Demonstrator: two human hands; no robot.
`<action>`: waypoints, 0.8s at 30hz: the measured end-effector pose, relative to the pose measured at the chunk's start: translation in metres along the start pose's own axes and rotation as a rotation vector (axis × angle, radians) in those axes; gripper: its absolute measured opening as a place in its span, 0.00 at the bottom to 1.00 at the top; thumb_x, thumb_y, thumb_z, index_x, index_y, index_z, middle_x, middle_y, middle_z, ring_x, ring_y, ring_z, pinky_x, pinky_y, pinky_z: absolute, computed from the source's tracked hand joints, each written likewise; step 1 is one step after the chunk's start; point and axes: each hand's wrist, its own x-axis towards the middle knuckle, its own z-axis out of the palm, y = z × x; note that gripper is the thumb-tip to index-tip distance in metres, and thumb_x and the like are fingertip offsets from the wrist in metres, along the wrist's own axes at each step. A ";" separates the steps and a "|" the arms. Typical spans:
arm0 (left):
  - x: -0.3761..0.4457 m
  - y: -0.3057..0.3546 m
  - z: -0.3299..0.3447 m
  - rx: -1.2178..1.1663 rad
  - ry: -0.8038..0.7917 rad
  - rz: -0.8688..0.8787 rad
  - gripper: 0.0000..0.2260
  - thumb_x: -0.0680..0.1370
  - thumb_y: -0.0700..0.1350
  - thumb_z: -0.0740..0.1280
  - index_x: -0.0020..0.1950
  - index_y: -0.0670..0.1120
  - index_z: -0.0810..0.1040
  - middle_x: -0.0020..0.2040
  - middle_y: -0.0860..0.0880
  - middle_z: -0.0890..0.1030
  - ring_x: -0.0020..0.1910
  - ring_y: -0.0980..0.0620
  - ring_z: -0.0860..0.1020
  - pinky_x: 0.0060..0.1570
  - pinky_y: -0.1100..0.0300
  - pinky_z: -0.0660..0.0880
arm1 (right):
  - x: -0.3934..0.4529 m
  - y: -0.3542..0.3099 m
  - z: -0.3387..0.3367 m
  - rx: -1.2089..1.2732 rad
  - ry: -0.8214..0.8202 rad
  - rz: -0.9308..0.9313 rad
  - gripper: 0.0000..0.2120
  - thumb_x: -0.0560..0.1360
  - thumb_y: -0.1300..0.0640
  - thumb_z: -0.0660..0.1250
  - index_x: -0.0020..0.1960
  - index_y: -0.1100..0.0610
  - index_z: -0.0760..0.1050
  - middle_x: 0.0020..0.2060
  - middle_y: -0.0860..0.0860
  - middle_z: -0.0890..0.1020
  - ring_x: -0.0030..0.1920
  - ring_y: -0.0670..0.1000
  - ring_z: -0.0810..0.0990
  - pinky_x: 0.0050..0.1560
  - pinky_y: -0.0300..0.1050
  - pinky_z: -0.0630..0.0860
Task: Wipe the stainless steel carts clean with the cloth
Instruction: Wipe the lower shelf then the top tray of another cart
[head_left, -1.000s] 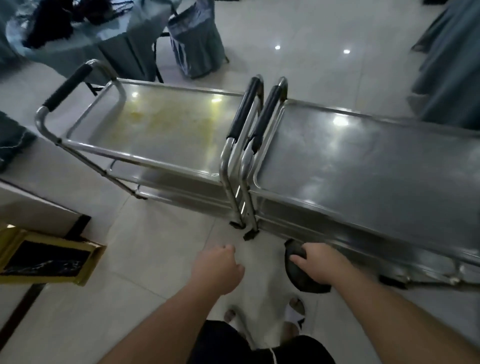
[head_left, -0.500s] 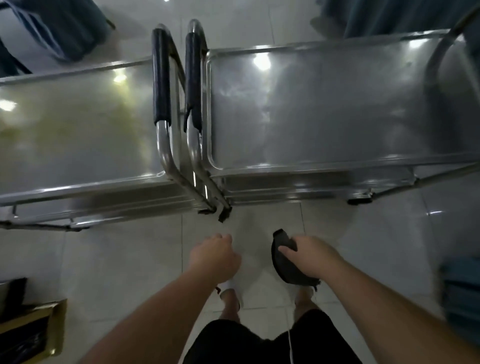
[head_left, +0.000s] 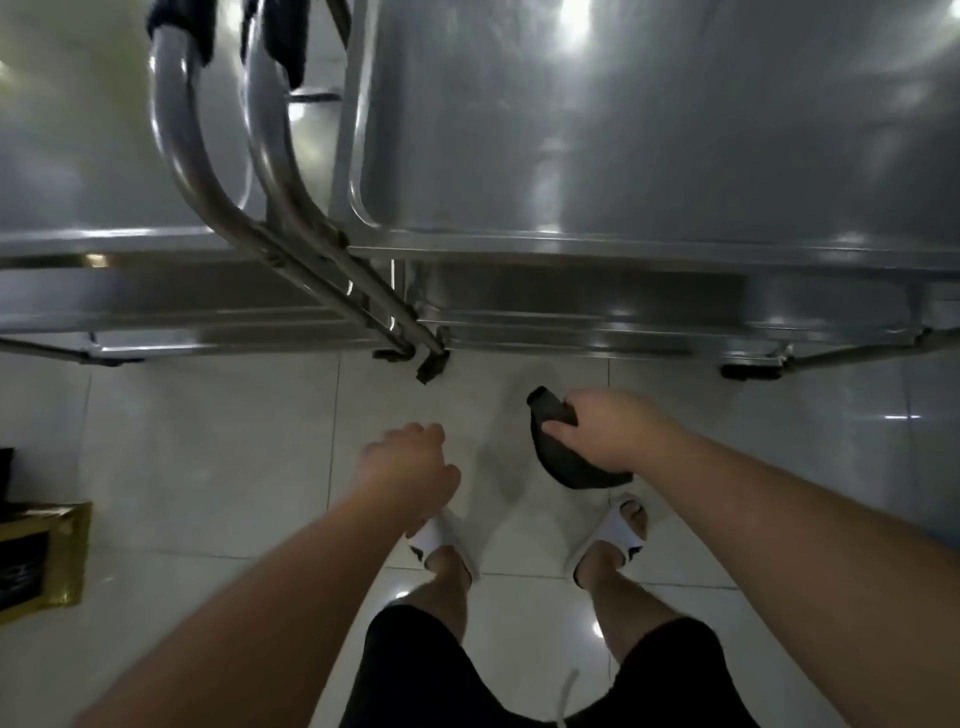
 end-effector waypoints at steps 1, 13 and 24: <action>0.013 0.000 0.009 0.016 -0.013 0.005 0.24 0.83 0.58 0.61 0.77 0.51 0.69 0.71 0.47 0.75 0.67 0.43 0.75 0.61 0.47 0.73 | 0.013 0.009 0.006 -0.005 0.009 -0.004 0.19 0.81 0.33 0.58 0.46 0.48 0.72 0.41 0.50 0.78 0.42 0.53 0.78 0.44 0.51 0.77; 0.212 -0.019 0.102 0.124 0.093 0.137 0.25 0.82 0.57 0.62 0.77 0.50 0.70 0.73 0.47 0.75 0.70 0.43 0.75 0.65 0.45 0.72 | 0.183 0.088 0.105 -0.135 0.200 -0.026 0.20 0.80 0.31 0.58 0.44 0.46 0.73 0.40 0.45 0.78 0.39 0.46 0.75 0.36 0.47 0.67; 0.380 -0.036 0.131 0.260 0.294 0.223 0.21 0.81 0.58 0.62 0.72 0.52 0.72 0.69 0.47 0.77 0.70 0.41 0.77 0.61 0.44 0.76 | 0.350 0.091 0.118 -0.247 0.306 -0.194 0.19 0.81 0.32 0.59 0.45 0.46 0.73 0.40 0.46 0.79 0.40 0.48 0.78 0.37 0.47 0.69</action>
